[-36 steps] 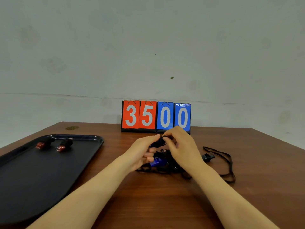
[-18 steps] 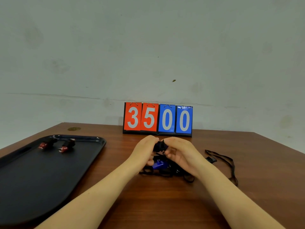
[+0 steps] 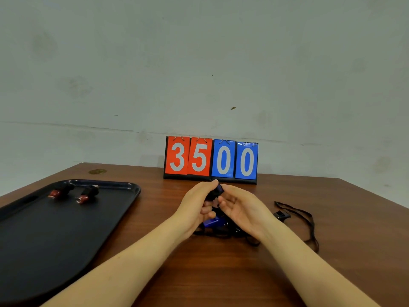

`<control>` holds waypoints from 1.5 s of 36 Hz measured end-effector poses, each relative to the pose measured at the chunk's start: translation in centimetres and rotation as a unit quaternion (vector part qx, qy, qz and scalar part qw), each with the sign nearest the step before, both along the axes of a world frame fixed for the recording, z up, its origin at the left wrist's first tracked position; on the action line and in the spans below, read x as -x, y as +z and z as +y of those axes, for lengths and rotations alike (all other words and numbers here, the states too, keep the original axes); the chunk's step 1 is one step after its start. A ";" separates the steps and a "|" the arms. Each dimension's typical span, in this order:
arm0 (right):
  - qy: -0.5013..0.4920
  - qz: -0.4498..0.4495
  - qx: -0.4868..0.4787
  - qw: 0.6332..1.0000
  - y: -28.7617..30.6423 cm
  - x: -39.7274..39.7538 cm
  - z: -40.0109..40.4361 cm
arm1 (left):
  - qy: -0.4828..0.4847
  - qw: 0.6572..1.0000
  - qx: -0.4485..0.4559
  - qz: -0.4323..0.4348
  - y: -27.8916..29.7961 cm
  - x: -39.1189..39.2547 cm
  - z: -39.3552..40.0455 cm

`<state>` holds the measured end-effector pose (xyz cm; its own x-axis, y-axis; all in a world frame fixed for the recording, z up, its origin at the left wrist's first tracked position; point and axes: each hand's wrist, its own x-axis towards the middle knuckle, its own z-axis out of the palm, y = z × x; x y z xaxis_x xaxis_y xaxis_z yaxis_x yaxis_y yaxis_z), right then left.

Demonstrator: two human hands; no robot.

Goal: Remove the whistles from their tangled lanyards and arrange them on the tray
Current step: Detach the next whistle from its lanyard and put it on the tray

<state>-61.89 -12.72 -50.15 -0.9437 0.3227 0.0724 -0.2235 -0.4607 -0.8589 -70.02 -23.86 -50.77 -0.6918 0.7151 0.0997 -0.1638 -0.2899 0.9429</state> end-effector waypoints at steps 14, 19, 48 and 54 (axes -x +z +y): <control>-0.138 0.010 -0.150 0.979 0.0 0.0 0.2 | 0.051 0.989 0.042 0.130 -0.2 0.5 0.2; -0.140 -0.002 -0.221 0.965 -0.1 0.0 -0.2 | 0.051 0.997 0.047 0.042 -0.2 0.1 0.8; -0.103 -0.025 -0.182 0.978 -0.1 0.1 -0.5 | -0.017 1.000 -0.019 -0.014 -0.7 0.6 0.5; -0.105 -0.050 -0.197 0.973 -0.1 0.3 -0.6 | 0.013 0.999 0.010 -0.034 -0.7 0.7 0.9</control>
<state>-62.23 -13.28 -50.22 -0.8685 0.4753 0.1411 -0.1837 -0.0441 -0.9820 -70.76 -22.92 -51.45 -0.7147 0.6984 0.0381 -0.2206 -0.2767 0.9353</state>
